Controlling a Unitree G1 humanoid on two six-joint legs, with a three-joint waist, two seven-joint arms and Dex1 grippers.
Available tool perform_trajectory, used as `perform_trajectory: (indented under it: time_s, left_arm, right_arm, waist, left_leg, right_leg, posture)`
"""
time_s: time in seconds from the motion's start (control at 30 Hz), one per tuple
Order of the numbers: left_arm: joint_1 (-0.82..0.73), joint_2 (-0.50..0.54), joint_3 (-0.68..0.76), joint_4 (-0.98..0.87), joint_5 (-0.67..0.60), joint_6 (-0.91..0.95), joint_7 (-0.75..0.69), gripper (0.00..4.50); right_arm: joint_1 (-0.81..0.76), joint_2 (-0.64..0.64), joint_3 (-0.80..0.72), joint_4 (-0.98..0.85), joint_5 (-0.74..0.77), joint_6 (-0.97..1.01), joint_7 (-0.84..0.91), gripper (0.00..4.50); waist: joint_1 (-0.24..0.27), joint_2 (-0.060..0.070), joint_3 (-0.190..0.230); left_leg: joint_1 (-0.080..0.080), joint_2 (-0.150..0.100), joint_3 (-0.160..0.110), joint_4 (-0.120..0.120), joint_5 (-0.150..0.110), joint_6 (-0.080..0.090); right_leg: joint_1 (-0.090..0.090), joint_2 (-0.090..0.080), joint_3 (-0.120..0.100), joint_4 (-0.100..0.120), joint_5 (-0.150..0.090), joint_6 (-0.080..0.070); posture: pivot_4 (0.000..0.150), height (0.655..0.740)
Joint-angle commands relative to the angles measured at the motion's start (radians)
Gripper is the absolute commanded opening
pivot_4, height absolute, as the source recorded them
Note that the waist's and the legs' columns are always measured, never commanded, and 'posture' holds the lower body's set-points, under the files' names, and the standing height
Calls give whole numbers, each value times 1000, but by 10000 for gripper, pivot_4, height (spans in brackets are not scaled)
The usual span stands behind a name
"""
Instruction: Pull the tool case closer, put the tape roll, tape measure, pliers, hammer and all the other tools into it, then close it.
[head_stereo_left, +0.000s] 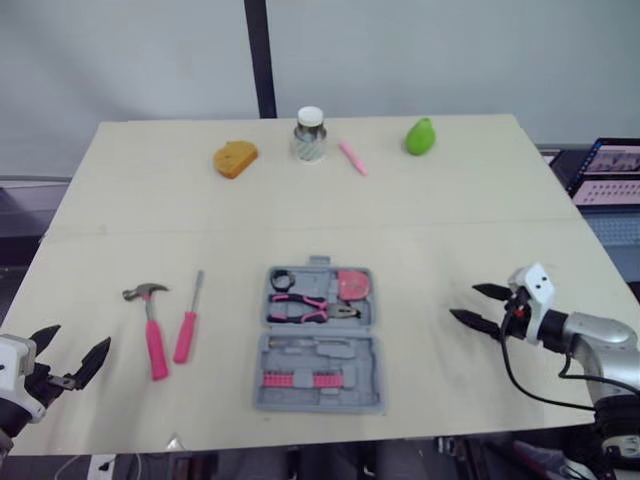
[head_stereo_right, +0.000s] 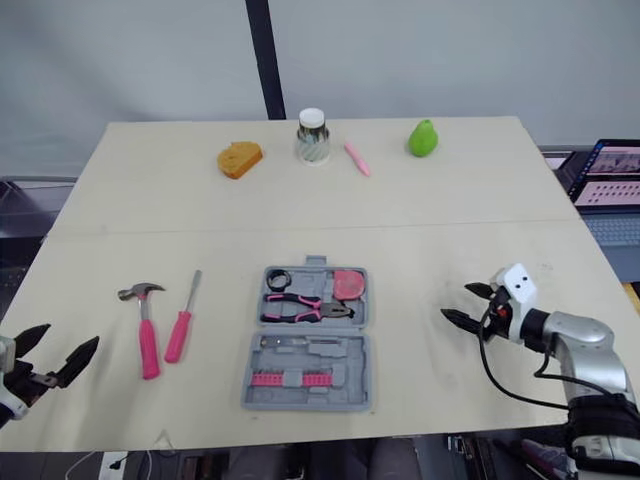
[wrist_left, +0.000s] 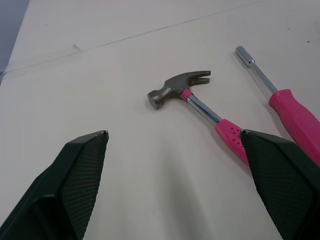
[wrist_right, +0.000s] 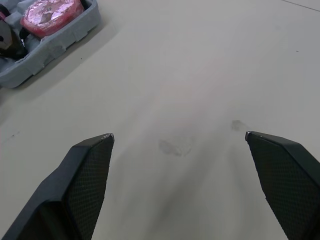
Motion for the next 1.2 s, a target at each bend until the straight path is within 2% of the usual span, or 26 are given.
perform_trajectory:
  time_s: [0.03,0.5,0.63,0.97,1.07,1.2]
  left_arm:
    - [2,-1,6,-30,9,-5,12,45000]
    - [2,-13,-10,-52,10,-10,33,45000]
    - [36,-48,10,-111,-7,10,64,45000]
    - [142,-278,-15,-454,-32,117,277,45000]
    - [135,-341,-71,-545,-33,190,354,45000]
    - [109,-399,-202,-660,25,261,444,45000]
  right_arm:
    - [-3,-3,-10,-32,10,11,-5,44419]
    - [4,17,-42,-99,32,44,-60,44419]
    - [41,43,-60,-160,16,-82,-101,44419]
    - [-88,0,13,-398,184,256,-6,44419]
    - [-150,15,61,-445,192,305,-3,44419]
    - [-208,43,107,-520,232,370,2,44419]
  waist:
    - [4,0,0]
    - [3,0,0]
    - [4,0,0]
    - [7,-1,1]
    - [12,-2,1]
    - [26,-2,2]
  left_leg:
    - [0,0,0,0,0,0]
    - [0,1,3,-1,0,-1]
    - [0,1,3,-2,0,-1]
    - [0,3,4,-2,0,-1]
    - [0,3,4,-2,0,-1]
    - [-1,2,4,-1,-1,-1]
  right_leg:
    - [0,0,0,0,0,0]
    - [-2,1,5,0,0,0]
    - [-2,1,5,-1,0,0]
    - [-2,2,15,-4,0,1]
    - [-2,2,16,-4,0,1]
    - [-2,3,18,-4,0,1]
  posture:
    - [1500,7400]
    - [1500,7400]
    - [1500,7400]
    - [1500,7400]
    - [1500,7400]
    - [1500,7400]
